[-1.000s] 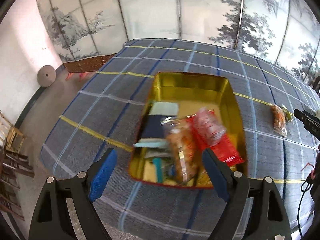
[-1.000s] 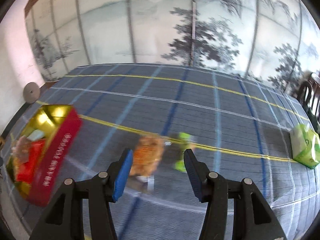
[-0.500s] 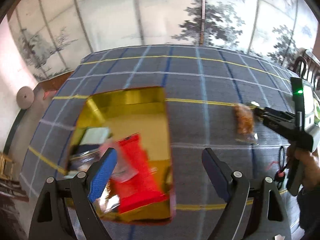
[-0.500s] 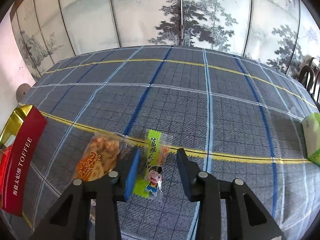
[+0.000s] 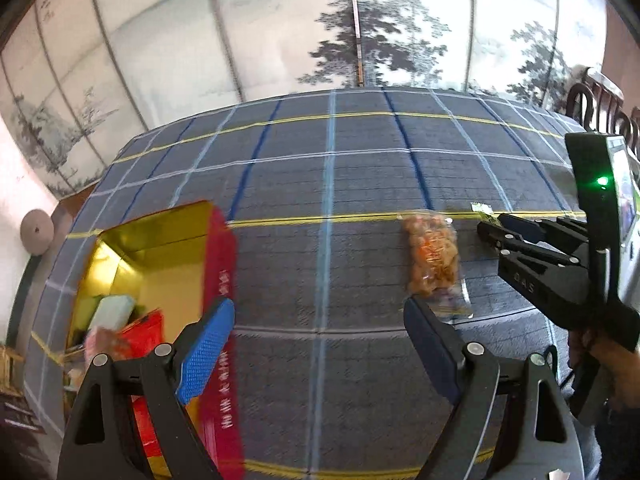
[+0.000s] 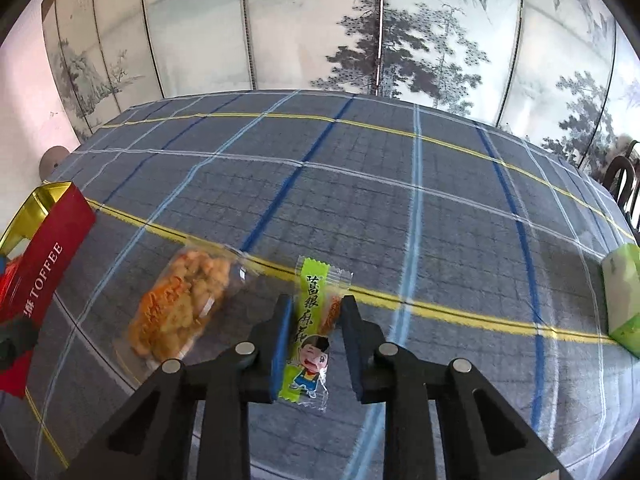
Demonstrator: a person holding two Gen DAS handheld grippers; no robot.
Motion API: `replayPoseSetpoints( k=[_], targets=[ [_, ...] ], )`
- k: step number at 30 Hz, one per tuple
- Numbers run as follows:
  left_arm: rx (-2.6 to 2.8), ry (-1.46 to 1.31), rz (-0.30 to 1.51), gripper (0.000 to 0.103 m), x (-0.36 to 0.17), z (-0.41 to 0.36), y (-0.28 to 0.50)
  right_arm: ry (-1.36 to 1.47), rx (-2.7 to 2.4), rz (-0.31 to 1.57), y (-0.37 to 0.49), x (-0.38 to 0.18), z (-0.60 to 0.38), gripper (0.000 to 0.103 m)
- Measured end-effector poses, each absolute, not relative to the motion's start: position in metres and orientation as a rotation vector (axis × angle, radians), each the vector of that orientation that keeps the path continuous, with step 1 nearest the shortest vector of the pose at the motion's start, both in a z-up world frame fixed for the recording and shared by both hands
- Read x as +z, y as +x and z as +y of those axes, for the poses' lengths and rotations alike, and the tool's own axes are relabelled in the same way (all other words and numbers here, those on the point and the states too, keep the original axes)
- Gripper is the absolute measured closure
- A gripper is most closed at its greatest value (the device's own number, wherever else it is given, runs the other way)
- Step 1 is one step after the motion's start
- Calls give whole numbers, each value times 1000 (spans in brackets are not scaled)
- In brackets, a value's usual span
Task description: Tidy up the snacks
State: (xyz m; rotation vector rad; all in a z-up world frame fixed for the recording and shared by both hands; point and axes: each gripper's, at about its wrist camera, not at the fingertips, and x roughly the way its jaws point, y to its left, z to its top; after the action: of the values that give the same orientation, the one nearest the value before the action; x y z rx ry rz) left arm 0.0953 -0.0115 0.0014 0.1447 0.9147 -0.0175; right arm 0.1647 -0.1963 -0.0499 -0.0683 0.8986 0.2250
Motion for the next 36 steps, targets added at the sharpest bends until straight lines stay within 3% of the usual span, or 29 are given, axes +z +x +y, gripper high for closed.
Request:
replayPoseSetpoints(
  k=[19, 36],
  targets=[
    [-150, 197, 927, 19, -23, -67, 128, -52, 84, 906, 134, -50, -287, 79],
    [-174, 179, 978, 19, -41, -74, 149, -39, 82, 907, 135, -51, -289, 79]
  ],
)
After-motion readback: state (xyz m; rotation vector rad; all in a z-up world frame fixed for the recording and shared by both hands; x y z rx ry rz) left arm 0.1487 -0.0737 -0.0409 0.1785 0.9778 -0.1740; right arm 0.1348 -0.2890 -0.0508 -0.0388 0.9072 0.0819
